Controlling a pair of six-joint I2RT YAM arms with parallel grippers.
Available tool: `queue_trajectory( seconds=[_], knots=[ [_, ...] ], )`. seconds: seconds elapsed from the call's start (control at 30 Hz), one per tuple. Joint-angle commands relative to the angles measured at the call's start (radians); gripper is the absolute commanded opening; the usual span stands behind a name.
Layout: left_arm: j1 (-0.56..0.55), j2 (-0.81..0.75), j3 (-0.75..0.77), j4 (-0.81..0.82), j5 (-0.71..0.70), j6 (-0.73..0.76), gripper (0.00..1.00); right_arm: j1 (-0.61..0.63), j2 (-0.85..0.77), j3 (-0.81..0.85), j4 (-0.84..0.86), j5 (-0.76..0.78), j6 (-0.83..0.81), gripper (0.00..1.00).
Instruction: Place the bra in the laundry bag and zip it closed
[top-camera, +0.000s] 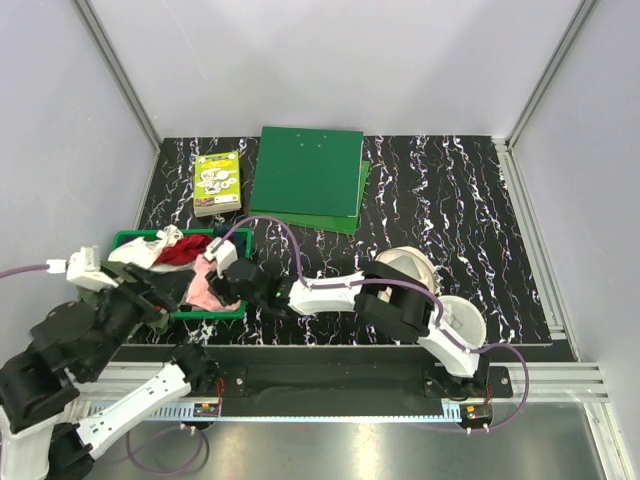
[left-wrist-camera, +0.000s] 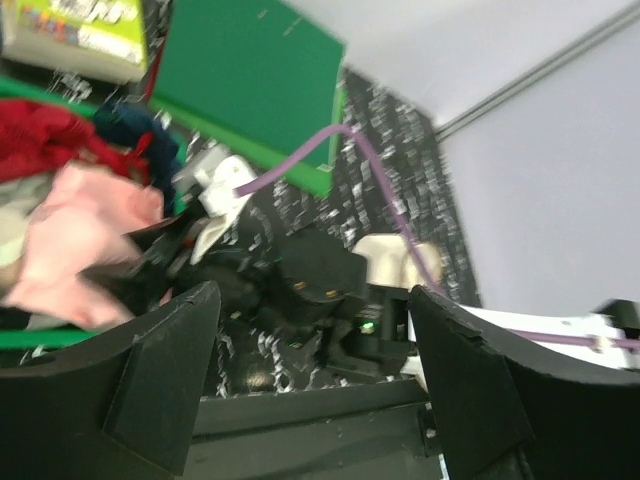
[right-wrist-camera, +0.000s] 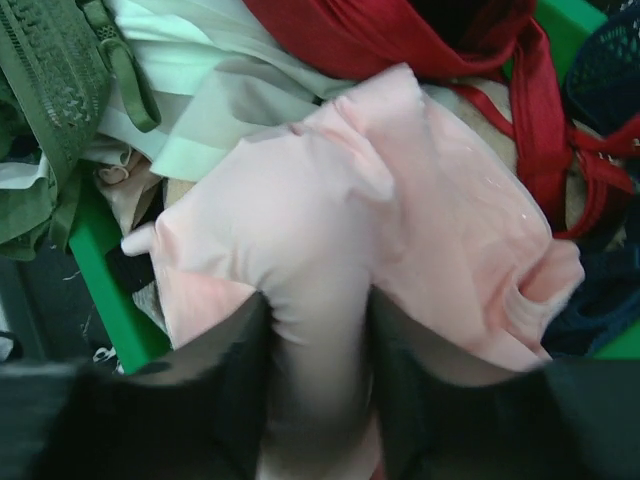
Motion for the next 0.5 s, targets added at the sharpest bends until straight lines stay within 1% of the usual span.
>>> queue_trajectory(
  seconds=[0.0,0.1,0.13,0.17,0.23,0.27,0.3,0.33,0.37,0.4,0.43,0.47],
  knots=[
    [-0.011,0.173,0.011,-0.116,-0.074,-0.114,0.82,-0.061,-0.099,-0.110,0.095,-0.074,0.088,0.31],
    [-0.010,0.250,0.030,-0.131,-0.074,-0.120,0.82,-0.091,-0.154,-0.192,0.167,-0.145,0.144,0.20],
    [-0.011,0.259,0.033,-0.127,-0.074,-0.120,0.83,-0.103,-0.168,-0.221,0.183,-0.172,0.163,0.17],
    [-0.010,0.265,0.034,-0.121,-0.076,-0.115,0.83,-0.107,-0.182,-0.235,0.191,-0.185,0.174,0.17],
    [-0.010,0.282,0.034,-0.095,-0.074,-0.097,0.84,-0.124,-0.229,-0.289,0.232,-0.261,0.222,0.09],
    [-0.010,0.290,0.039,-0.087,-0.076,-0.092,0.84,-0.144,-0.248,-0.320,0.265,-0.284,0.251,0.07],
    [-0.010,0.300,0.040,-0.078,-0.077,-0.088,0.84,-0.158,-0.278,-0.352,0.304,-0.313,0.318,0.07],
    [-0.010,0.308,0.042,-0.068,-0.074,-0.079,0.84,-0.172,-0.294,-0.417,0.390,-0.390,0.352,0.07],
    [-0.010,0.311,0.039,-0.059,-0.070,-0.071,0.84,-0.199,-0.315,-0.451,0.439,-0.427,0.387,0.06],
    [-0.010,0.313,0.036,-0.029,-0.060,-0.062,0.84,-0.210,-0.329,-0.515,0.484,-0.476,0.456,0.06],
    [-0.010,0.317,0.033,-0.013,-0.037,-0.040,0.84,-0.219,-0.343,-0.546,0.562,-0.494,0.482,0.06],
    [-0.010,0.320,0.031,0.002,-0.027,-0.031,0.84,-0.229,-0.367,-0.573,0.591,-0.510,0.504,0.07]
  ],
)
